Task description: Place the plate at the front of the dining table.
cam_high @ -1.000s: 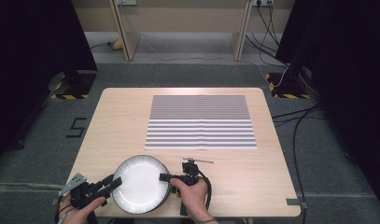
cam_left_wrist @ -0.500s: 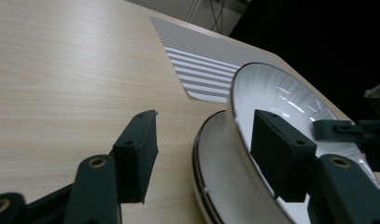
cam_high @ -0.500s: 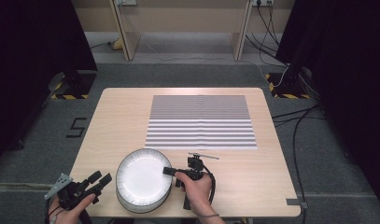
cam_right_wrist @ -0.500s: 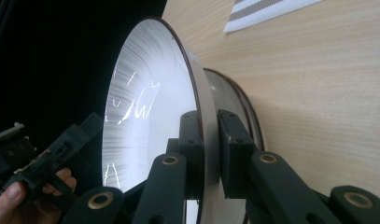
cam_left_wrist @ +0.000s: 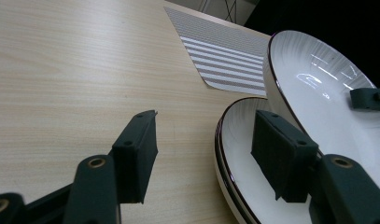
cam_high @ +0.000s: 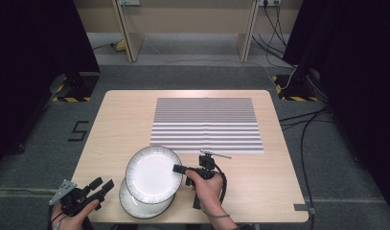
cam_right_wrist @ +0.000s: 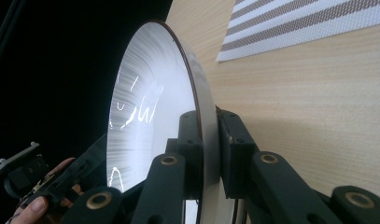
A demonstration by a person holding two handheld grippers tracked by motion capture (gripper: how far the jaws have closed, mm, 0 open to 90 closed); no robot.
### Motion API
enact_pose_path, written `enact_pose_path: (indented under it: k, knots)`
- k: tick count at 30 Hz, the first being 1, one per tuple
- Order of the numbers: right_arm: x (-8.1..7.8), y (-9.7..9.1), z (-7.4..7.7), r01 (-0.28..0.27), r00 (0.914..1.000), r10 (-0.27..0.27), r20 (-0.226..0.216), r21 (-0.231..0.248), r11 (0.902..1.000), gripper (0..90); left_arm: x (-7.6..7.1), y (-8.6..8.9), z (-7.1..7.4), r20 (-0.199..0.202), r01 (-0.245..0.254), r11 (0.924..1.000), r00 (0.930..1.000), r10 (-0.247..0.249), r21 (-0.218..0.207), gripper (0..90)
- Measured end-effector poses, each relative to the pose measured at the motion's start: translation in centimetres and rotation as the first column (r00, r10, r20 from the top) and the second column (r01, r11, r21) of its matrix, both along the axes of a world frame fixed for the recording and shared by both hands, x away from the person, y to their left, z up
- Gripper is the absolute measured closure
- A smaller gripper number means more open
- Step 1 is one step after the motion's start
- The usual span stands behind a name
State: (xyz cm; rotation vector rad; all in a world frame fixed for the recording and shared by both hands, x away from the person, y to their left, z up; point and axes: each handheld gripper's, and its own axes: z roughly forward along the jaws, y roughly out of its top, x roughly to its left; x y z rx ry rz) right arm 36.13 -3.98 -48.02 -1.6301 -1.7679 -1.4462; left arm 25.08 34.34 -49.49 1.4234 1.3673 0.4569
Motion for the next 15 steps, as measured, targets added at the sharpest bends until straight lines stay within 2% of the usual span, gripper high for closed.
enact_pose_path:
  k: [5,9,15]
  knots:
    - [0.3,-0.5,0.5,0.017,0.9998,-0.017,0.013,0.0,0.9999,80.4,0.0,0.1,-0.2,0.0,-0.015,0.9999,0.9999,0.015,0.006,40.3]
    - [0.7,-1.0,1.1,0.029,0.9993,-0.029,0.023,-0.004,0.9996,80.1,0.0,-0.1,-0.6,-0.019,-0.008,0.9999,0.9998,0.009,0.013,40.4]
    - [1.3,-1.5,1.6,0.049,0.9983,-0.048,0.032,-0.002,0.9988,79.9,-0.1,-0.5,-0.7,-0.021,0.005,0.9999,0.9998,-0.004,0.015,40.3]
